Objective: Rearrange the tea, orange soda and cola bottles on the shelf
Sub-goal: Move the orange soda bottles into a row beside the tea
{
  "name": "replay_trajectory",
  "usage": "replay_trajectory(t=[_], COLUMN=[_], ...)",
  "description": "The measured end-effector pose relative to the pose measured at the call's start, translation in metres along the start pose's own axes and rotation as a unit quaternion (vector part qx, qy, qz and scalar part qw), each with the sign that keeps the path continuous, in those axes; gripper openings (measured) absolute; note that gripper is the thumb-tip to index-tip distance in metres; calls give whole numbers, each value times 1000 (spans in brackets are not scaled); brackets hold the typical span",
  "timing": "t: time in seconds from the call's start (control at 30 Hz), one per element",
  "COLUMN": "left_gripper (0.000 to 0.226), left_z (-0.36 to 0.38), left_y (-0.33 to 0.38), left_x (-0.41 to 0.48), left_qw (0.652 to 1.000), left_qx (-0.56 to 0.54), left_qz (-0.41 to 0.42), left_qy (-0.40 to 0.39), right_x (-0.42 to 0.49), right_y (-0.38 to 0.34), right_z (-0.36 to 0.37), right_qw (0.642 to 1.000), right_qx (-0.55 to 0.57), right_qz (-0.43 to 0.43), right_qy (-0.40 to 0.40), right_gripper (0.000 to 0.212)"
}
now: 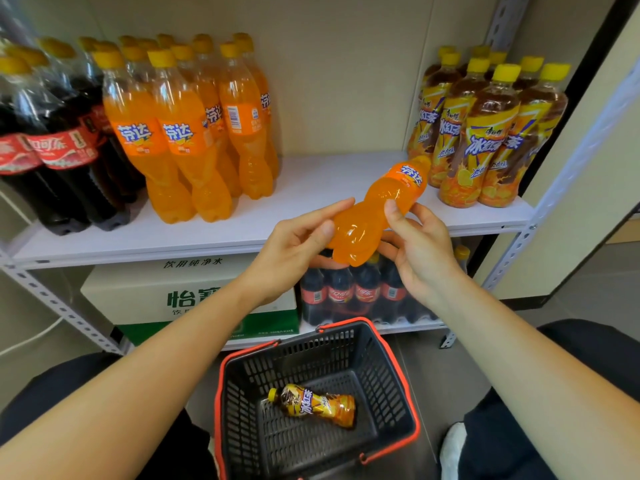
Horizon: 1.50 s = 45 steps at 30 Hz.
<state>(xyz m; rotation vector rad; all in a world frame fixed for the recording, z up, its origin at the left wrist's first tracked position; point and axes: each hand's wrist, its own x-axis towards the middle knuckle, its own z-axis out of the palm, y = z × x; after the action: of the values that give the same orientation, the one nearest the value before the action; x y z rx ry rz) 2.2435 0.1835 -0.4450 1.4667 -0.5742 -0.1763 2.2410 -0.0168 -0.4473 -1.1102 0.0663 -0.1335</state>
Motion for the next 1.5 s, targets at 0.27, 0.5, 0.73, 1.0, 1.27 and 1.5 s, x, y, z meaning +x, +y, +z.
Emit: replay_trajectory(t=[0.27,0.5,0.73,1.0,1.27,1.5], left_gripper=[46,48,63,45,65,99], left_z=[-6,-4,-4,-14,-68,-89], left_y=[-3,-7,-11,-10,-21,-34], left_x=[4,3,5,19,62,92], left_qw=[996,996,986,969,870,857], left_qx=[-29,24,164,236,300,317], left_qz=[-83,-77,-22,15,19,-4], left_qy=[27,31,22,76,392,406], right_x=[2,4,5,19,70,109], right_y=[1,4,3,-11,-12,1], right_z=[-3,-6,-4,6,21,19], right_qw=[996,987,971,938,918,915], right_qx=[-47,-96,-154,-241,-289,-318], right_qz=[-81,-130,-173,-241,-267,-250], right_qy=[-2,-23,-57,-57,-41,-7], right_gripper=[71,84,85,91,88,89])
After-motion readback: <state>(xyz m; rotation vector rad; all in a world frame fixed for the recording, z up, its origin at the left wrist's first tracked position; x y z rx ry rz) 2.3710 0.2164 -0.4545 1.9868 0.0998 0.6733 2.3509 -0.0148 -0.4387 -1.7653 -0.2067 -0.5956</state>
